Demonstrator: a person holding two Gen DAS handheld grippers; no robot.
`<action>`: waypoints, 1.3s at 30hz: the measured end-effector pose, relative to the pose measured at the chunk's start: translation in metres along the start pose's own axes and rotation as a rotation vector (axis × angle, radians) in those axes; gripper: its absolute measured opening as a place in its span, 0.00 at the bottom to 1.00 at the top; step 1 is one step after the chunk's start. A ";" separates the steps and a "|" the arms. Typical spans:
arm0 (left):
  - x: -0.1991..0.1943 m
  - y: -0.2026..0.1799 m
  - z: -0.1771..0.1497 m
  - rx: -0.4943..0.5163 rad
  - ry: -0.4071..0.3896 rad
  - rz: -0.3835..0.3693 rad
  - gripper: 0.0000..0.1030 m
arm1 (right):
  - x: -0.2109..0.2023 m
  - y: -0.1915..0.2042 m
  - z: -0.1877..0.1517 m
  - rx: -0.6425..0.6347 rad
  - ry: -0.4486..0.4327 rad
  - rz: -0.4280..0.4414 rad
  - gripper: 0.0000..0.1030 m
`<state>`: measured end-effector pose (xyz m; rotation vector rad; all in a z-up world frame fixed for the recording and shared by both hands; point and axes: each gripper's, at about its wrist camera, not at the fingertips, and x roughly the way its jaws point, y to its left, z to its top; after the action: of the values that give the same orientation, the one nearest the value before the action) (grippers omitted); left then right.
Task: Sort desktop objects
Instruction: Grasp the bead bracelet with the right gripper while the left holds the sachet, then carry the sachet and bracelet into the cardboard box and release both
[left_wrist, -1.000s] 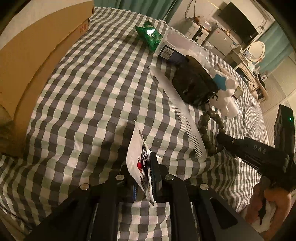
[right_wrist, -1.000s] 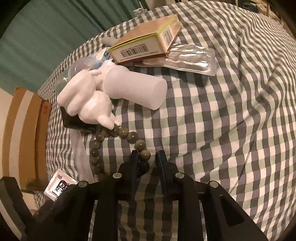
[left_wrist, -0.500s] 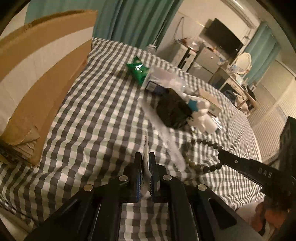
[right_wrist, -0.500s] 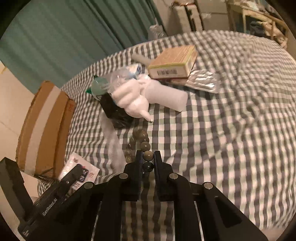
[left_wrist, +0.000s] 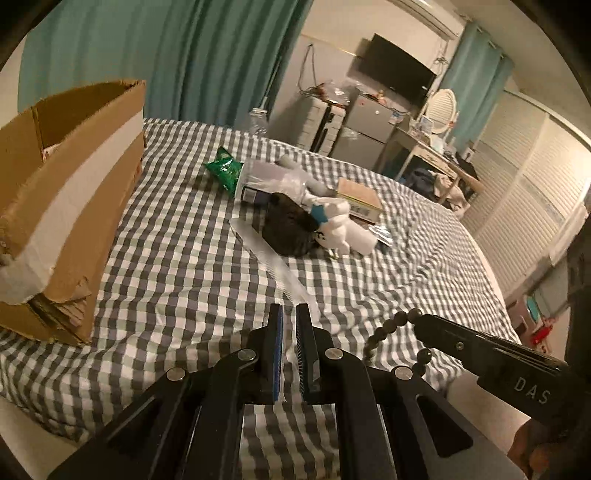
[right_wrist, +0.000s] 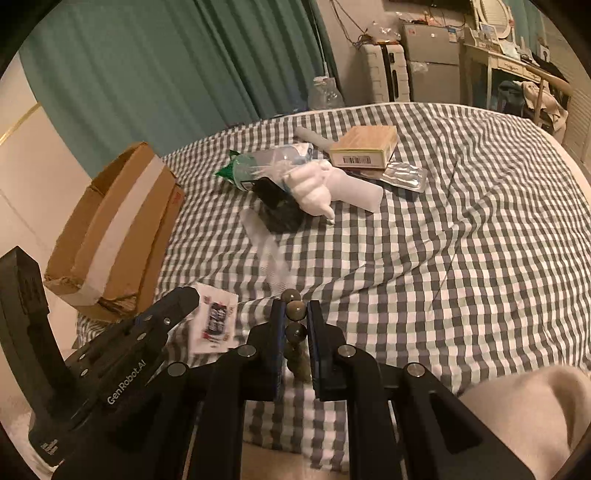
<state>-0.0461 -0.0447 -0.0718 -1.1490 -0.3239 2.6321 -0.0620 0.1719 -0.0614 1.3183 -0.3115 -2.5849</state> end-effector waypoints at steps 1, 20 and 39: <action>-0.002 0.002 0.000 0.008 0.004 0.006 0.08 | -0.003 0.002 -0.002 0.005 0.005 0.004 0.11; 0.059 -0.032 -0.024 0.142 0.236 -0.033 0.74 | -0.007 -0.006 -0.004 0.017 0.013 -0.030 0.11; 0.078 0.007 -0.018 -0.098 0.273 -0.036 0.06 | 0.010 -0.024 -0.003 0.074 0.067 -0.032 0.11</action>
<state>-0.0853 -0.0245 -0.1393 -1.4983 -0.4175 2.4104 -0.0679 0.1916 -0.0773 1.4429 -0.3802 -2.5710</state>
